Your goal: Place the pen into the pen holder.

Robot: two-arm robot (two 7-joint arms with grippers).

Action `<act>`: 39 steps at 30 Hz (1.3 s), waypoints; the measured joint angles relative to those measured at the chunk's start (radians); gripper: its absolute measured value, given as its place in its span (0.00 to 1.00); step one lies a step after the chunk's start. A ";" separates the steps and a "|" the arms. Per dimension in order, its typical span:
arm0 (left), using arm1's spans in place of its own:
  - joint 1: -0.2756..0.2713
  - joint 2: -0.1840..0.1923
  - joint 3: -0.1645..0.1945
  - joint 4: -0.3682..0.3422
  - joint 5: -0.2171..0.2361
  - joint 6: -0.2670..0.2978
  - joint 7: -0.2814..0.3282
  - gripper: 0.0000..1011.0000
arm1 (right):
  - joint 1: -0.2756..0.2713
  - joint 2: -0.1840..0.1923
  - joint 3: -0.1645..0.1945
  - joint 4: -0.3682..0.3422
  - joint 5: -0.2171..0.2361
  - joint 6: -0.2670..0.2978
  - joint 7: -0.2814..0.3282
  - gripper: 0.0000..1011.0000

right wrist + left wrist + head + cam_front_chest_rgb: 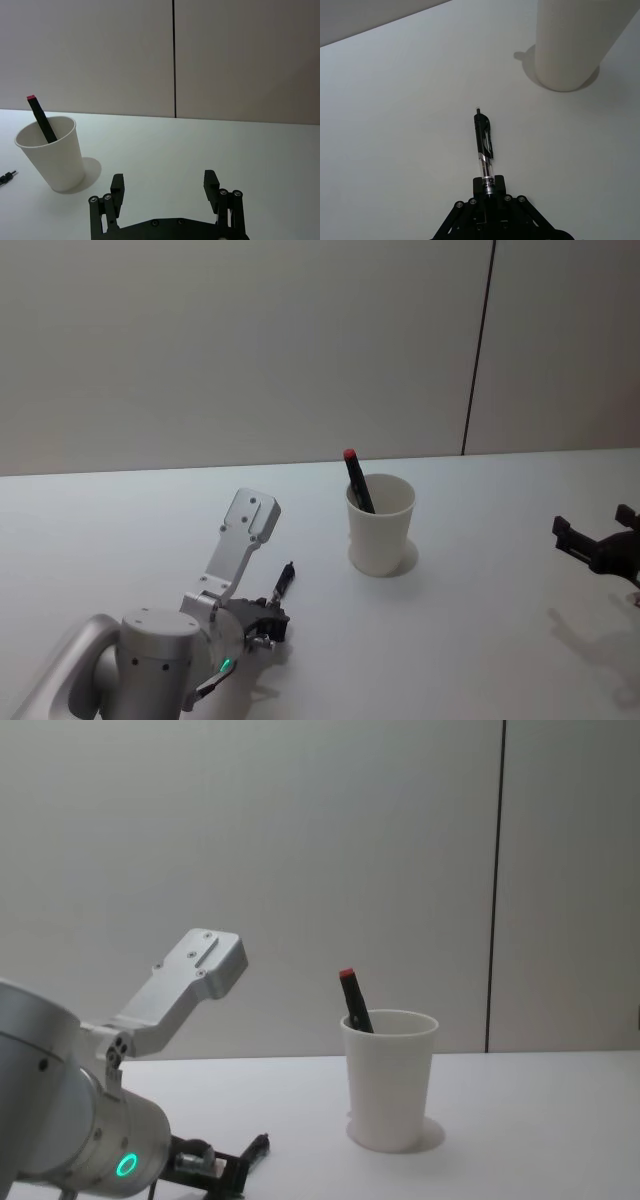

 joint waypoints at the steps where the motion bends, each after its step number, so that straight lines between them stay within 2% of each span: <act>1: 0.000 0.000 0.000 0.000 0.000 0.001 0.000 0.14 | 0.000 0.000 0.000 0.000 0.000 0.000 0.000 0.99; 12: 0.001 -0.004 -0.005 0.002 0.005 -0.001 0.000 0.14 | 0.000 0.000 0.000 0.000 0.000 0.000 0.000 0.99; 17: 0.002 -0.004 -0.009 0.003 0.011 -0.020 0.001 0.14 | 0.000 0.000 0.000 0.000 0.000 0.000 0.000 0.99; 27: 0.006 0.001 -0.019 -0.010 0.025 -0.098 0.002 0.14 | 0.000 0.000 0.000 0.000 0.000 0.000 0.000 0.99; 38: 0.021 0.017 -0.036 -0.035 0.033 -0.241 -0.012 0.14 | 0.000 0.000 0.000 0.000 0.000 0.000 0.000 0.99; 39: 0.021 0.017 -0.036 -0.035 0.033 -0.241 -0.012 0.14 | 0.000 0.000 0.000 0.000 0.000 0.000 0.000 0.99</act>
